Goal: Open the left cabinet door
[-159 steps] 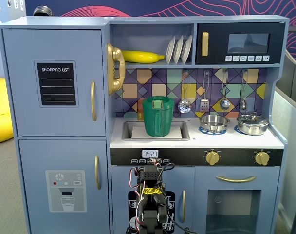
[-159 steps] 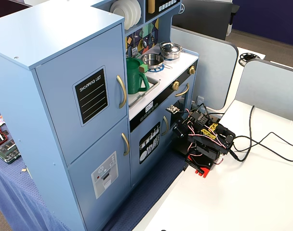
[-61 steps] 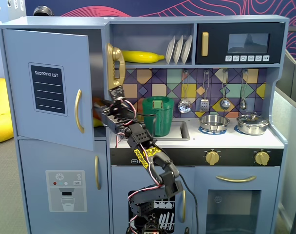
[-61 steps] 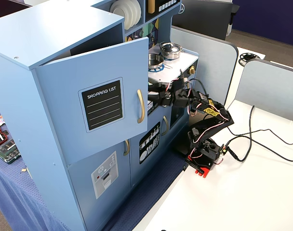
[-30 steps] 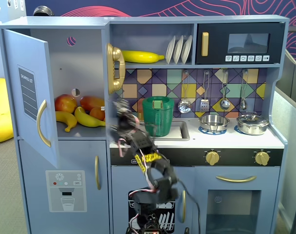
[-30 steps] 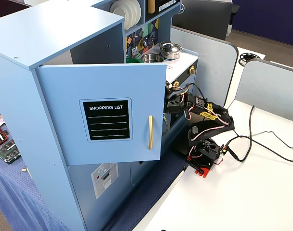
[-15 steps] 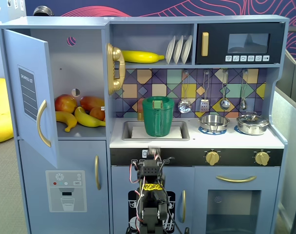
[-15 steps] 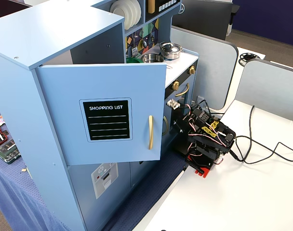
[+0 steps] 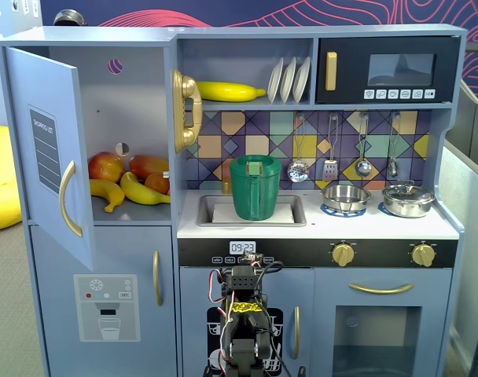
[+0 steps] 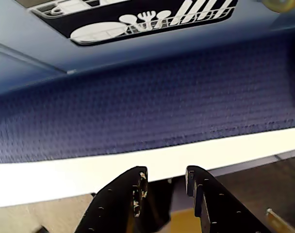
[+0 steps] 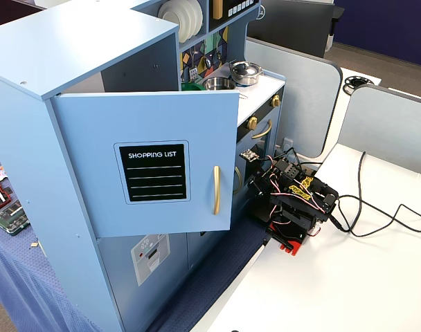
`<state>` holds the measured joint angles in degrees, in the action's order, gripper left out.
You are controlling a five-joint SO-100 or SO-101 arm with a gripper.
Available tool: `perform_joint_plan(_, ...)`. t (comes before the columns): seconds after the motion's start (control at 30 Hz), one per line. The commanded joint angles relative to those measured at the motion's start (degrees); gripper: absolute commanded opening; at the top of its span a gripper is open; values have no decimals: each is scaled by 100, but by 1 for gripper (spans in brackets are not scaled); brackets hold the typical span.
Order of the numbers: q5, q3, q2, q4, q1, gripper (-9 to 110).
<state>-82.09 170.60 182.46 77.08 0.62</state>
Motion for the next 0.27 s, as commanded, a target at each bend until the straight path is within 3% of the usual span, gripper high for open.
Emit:
perform_joint_plan(0.0,-18,105,-35,1002,-185,3)
perform_joint_plan(0.1,-527,105,-35,1072,-272,3)
perform_joint_plan(0.23,-457,105,-35,1072,-272,4)
